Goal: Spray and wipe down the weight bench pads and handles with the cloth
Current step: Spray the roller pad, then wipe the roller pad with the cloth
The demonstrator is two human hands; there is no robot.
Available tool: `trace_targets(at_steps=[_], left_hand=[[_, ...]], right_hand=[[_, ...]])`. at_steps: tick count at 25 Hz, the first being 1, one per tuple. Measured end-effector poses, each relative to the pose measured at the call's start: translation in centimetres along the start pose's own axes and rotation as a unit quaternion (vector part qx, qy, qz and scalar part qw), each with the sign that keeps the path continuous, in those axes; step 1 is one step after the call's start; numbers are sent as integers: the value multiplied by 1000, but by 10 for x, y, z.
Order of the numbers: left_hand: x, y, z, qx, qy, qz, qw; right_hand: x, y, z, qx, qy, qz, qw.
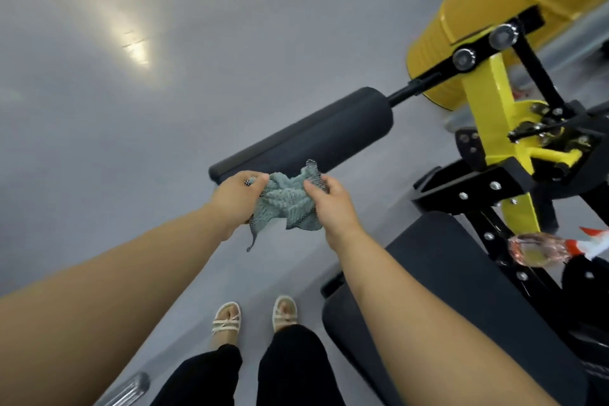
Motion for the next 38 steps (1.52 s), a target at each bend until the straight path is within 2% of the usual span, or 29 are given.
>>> trace_targets(at_steps=[3,6,8,10,11,13,15,16,17,18,20,21,22,23,25,26,27,28,29,30,31,32,33,34,36,38], left_hand=[[-41,5,15,22,61,-58,996],[-49,1,31,24,106,-48,993],[-36,-3,50,-5,135,-32,990],[-13,-5,64,-27,166,-6,986],[-2,-6,68,-25,197,6,980],[15,-11,74,-21,279,28,960],[26,-16,77,-6,323,61,945],[28,-18,79,11,309,75,948],[29,-22,81,33,289,81,953],[27,-28,83,54,278,77,956],[28,-38,84,77,287,77,952],[30,-40,81,89,295,96,946],[34,-41,76,102,300,124,940],[37,-41,70,116,301,158,933],[39,-41,64,148,265,180,936],[33,-42,62,188,209,152,948],[22,-43,56,249,119,95,956],[10,-43,49,325,8,18,945],[-2,-41,41,402,-107,-71,907],[-11,-36,35,456,-199,-155,853],[-19,-36,32,488,-262,-215,804],[-25,-43,33,500,-292,-245,778],[-30,-51,37,501,-297,-256,771],[-33,-61,41,507,-284,-259,771],[-33,-72,55,545,-241,-275,755],[-32,-75,64,581,-181,-289,739]], right_hand=[[4,-8,-6,13,-23,-59,998],[0,-19,-6,-9,-17,-66,998],[-4,-20,-2,-55,22,-69,996],[-9,-11,6,-141,101,-94,980],[-4,-4,10,-201,143,-83,965],[19,7,8,-288,220,-4,932],[47,16,-9,-322,289,102,896],[53,17,-17,-328,295,135,887],[53,13,-20,-337,280,129,889],[45,3,-22,-337,244,88,905],[18,-26,-31,-283,152,-21,947],[13,-40,-40,-237,112,-8,965],[19,-54,-51,-181,71,66,979],[29,-61,-62,-129,48,157,978],[41,-63,-72,-105,55,263,957],[41,-68,-72,-126,65,263,954],[37,-74,-67,-153,69,234,958],[28,-84,-61,-182,59,176,966],[15,-92,-52,-223,43,95,969],[-3,-95,-39,-276,53,-6,960],[-17,-93,-25,-331,89,-107,933],[-21,-87,-12,-387,144,-186,892],[-14,-80,-3,-439,200,-241,842],[3,-73,1,-478,239,-263,803],[54,-65,-8,-544,307,-221,749],[93,-64,-23,-569,378,-179,708]])
Point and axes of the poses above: each hand's wrist, its own y-axis away from the middle knuckle, its own x-axis out of the palm, z = x × y, the point moved 8 cm from there along -y, towards the middle knuckle, and after that the axes turned 14 degrees about y, right-handed, at the moved point
